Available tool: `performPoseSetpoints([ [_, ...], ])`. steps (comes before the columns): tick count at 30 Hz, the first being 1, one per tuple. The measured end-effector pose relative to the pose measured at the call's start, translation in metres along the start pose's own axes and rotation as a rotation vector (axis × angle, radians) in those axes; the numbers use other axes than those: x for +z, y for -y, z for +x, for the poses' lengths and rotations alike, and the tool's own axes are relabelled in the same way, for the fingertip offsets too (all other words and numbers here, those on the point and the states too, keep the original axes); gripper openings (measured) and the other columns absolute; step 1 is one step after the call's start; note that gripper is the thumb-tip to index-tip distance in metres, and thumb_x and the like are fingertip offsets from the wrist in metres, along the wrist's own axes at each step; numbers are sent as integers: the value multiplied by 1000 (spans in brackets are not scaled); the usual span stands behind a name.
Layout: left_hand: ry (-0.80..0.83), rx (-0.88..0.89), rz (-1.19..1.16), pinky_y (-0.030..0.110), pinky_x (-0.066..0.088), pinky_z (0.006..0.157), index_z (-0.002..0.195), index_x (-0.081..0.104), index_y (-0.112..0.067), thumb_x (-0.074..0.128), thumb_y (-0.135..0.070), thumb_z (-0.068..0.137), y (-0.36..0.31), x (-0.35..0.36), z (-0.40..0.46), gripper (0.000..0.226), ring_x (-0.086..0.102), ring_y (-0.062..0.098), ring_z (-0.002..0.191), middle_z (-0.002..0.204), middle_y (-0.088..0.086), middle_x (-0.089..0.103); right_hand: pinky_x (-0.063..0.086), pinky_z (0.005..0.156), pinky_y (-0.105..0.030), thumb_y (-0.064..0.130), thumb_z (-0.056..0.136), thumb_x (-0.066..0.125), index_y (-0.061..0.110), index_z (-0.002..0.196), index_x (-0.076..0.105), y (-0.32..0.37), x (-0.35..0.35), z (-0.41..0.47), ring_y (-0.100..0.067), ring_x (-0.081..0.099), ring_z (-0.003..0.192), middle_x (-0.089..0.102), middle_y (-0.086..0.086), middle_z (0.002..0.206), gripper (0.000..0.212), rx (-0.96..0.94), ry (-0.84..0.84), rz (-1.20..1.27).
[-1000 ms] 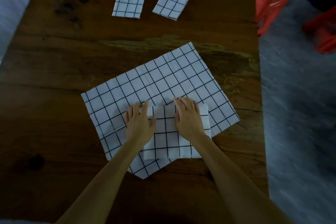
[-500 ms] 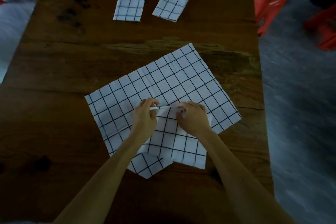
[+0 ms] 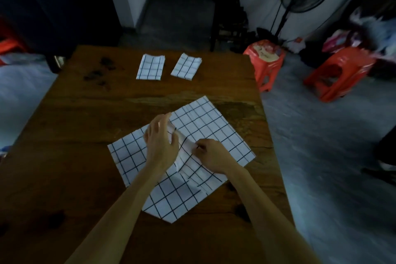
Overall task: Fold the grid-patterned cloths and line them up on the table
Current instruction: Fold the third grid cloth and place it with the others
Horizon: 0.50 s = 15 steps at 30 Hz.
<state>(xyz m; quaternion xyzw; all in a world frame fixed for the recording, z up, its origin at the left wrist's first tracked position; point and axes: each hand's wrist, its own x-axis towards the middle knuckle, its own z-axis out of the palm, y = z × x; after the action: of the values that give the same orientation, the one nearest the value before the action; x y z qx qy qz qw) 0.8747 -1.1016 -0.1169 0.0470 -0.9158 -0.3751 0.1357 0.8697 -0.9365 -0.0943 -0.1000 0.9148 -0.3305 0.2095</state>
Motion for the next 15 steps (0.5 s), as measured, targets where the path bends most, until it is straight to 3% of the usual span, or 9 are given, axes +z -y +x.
performPoseSetpoints([
  [4,4,148,34,35,19,109,141,35,-18,53,-18,94,-20,-27,-12,51,27,20,137,147,8,35,30,49,-27,23,98,46,23,69,47,28,-19,-27,-13,44,58,48,3,64,29,-9,-86,7],
  [10,124,258,-151,30,25,106,142,33,-21,36,-35,96,-37,-43,-43,49,25,-1,126,146,-1,36,34,54,-24,19,96,50,28,70,53,53,-46,-63,-10,45,58,50,8,65,28,-73,-195,74],
  [12,97,134,-262,32,29,106,143,31,-20,35,-42,95,-36,-44,-53,53,30,3,129,146,-1,36,33,53,-24,21,95,52,23,70,56,55,-55,-73,-8,43,55,50,7,63,26,-96,-217,119],
  [15,191,-262,-461,42,33,107,146,23,-16,34,-56,93,-35,-41,-59,67,33,21,134,149,6,32,32,51,-25,22,96,54,5,79,56,53,-64,-82,-7,39,53,44,3,62,24,-131,-255,219],
])
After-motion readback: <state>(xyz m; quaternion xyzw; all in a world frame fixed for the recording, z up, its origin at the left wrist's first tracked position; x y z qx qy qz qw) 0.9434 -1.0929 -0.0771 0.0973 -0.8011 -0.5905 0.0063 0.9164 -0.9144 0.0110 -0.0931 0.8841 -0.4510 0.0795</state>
